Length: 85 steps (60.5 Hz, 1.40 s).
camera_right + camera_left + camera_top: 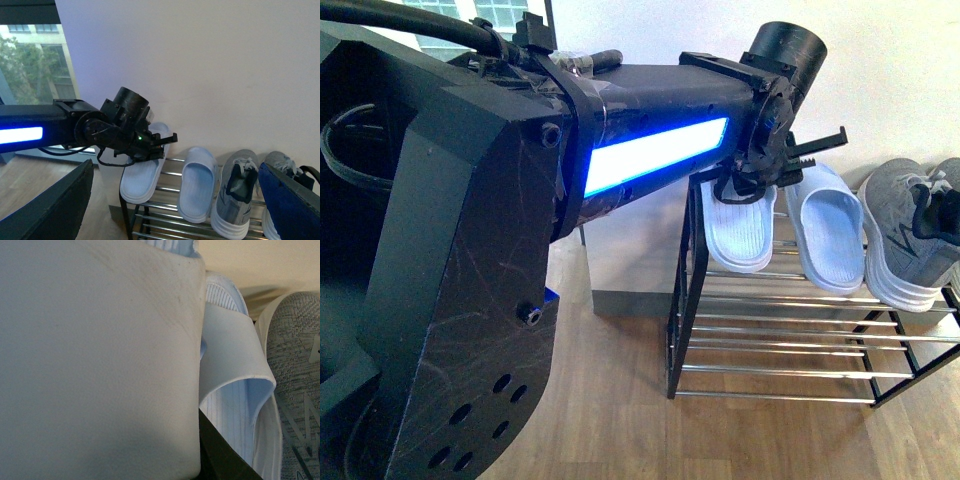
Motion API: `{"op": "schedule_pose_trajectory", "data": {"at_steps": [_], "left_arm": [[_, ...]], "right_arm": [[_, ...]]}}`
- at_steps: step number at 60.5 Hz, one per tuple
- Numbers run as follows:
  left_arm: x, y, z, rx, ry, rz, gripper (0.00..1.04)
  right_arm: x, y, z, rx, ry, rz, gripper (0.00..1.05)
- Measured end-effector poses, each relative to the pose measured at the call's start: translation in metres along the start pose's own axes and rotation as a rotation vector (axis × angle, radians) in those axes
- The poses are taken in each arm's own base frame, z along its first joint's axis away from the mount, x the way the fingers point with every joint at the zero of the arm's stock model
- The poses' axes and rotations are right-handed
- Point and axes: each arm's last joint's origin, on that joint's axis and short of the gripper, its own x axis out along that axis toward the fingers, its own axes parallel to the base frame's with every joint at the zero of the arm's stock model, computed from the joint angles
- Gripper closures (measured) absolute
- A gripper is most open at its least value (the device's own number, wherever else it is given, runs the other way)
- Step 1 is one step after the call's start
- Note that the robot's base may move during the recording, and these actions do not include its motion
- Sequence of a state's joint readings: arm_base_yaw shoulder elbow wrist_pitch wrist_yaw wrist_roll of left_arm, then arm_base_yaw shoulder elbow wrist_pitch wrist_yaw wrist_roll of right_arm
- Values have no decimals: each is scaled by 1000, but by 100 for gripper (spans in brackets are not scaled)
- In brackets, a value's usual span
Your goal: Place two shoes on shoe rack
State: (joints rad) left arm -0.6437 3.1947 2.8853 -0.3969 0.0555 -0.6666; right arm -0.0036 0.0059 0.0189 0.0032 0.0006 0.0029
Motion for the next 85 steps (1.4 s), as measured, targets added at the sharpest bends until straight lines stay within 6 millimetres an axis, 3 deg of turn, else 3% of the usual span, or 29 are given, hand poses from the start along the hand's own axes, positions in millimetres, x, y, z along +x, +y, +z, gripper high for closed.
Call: {"op": "schedule_pose_trajectory", "data": {"at_steps": [31,68,76,79,81,85], "left_arm": [[0,-17,-5,-71,-16,-66,103],[6,2,-18,2,47,60,103],[6,2,-18,2,35,76,87],[6,3,-17,-2,28,74,75],[6,3,-17,-2,28,74,75],[6,4,-15,-9,19,73,63]], "right_arm": [[0,0,0,0,0,0,9],[0,0,0,0,0,0,9],[0,0,0,0,0,0,9],[0,0,0,0,0,0,9],[0,0,0,0,0,0,9],[0,0,0,0,0,0,9]]}}
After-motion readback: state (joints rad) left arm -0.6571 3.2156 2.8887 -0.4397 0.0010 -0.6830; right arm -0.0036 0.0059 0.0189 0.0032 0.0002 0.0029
